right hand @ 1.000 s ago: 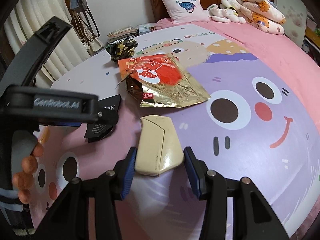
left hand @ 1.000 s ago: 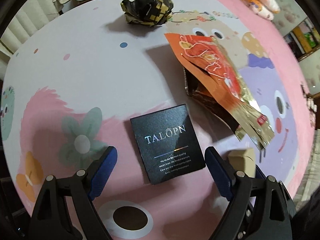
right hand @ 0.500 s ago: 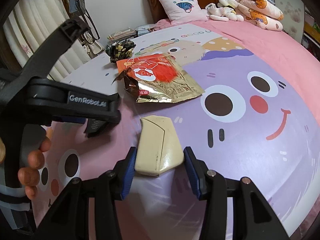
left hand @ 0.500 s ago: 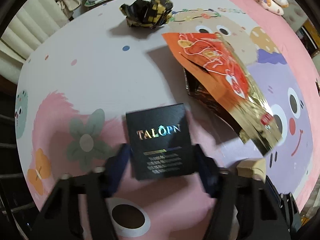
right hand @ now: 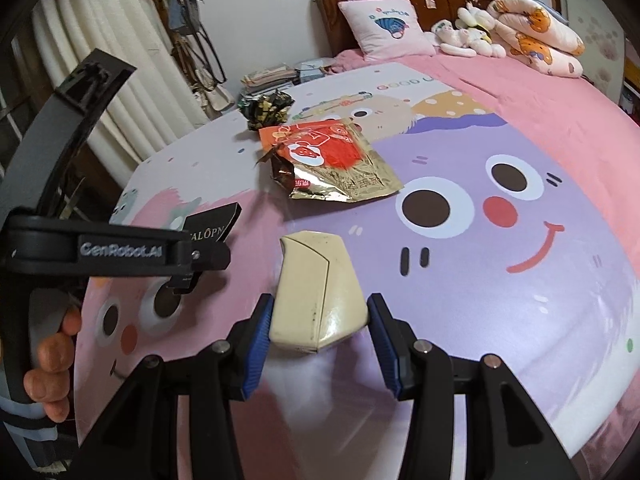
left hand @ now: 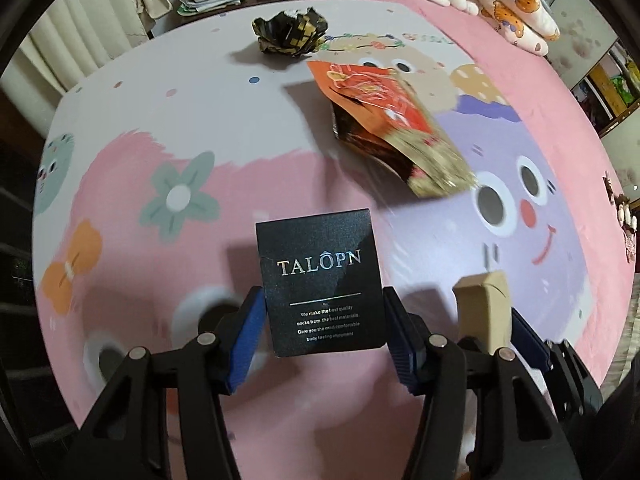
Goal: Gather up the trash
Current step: 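Grasp the black TALOPN box with the left tool while the right tool grasps the beige plastic piece, then carry the TALOPN box and beige piece over the bin and release both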
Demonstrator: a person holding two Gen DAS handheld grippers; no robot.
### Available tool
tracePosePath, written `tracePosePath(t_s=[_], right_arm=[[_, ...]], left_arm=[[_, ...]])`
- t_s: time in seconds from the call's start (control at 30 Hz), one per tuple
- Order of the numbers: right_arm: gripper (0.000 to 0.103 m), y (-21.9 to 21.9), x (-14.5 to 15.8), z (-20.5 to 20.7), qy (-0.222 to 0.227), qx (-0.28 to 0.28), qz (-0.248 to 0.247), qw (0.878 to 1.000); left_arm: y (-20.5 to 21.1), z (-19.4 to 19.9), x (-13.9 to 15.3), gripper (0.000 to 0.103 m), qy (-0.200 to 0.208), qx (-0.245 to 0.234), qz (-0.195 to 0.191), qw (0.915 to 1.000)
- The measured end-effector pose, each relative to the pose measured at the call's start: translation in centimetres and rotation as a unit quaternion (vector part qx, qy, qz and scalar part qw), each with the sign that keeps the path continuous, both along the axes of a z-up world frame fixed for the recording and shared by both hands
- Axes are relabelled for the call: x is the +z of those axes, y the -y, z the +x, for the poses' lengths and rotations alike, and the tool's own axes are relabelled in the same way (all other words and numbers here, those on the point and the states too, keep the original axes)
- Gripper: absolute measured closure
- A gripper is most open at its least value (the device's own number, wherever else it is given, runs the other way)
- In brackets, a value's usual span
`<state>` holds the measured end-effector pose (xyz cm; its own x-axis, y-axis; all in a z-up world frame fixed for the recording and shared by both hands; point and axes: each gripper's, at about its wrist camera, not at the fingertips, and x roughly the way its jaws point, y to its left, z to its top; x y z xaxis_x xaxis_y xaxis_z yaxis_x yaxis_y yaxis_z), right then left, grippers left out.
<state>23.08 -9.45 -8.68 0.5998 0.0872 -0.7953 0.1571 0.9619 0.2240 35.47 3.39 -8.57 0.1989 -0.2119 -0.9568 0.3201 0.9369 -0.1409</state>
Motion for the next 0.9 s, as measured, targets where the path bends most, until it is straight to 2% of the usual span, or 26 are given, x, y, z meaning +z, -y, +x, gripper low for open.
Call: tracePosePath(t_s=[0.17,0.33,0.47,0.63,0.73,0.9], right_arm=[[0.056,0.9,1.3,-3.5,0.006,0.036,0.002,0.999],[0.056,1.9,2.5,-8.2,0.008,0.089,0.007,0.996],[0.056,2.7,2.9,-12.7,0.007,0.14,-0.002,0.99],[0.056,4.1,1.6,-17.4,-0.022,0.181,-0.013,0.983],[0.056,4.8,0.1,-19.8,-0.047,0.187,-0.008,0.981],[0.056,5.2,-4.4,-22.3,-0.097,0.183,0.004,0.978]], left_arm=[[-0.4,-5.4,2.3,0.047,0.013,0.015,-0.006,0.9998],[0.2,-12.4,4.3,0.047,0.026,0.043,-0.024,0.9984],[1.4,-18.4,4.6,0.047,0.036,0.059,-0.037,0.9969],[3.2,-25.1,2.8,0.047,0.027,0.059,-0.046,0.9968],[4.1,-28.3,1.1,0.047,0.004,0.049,-0.048,0.9976],[5.1,-32.1,-2.6,0.047,-0.025,0.033,-0.033,0.9986]])
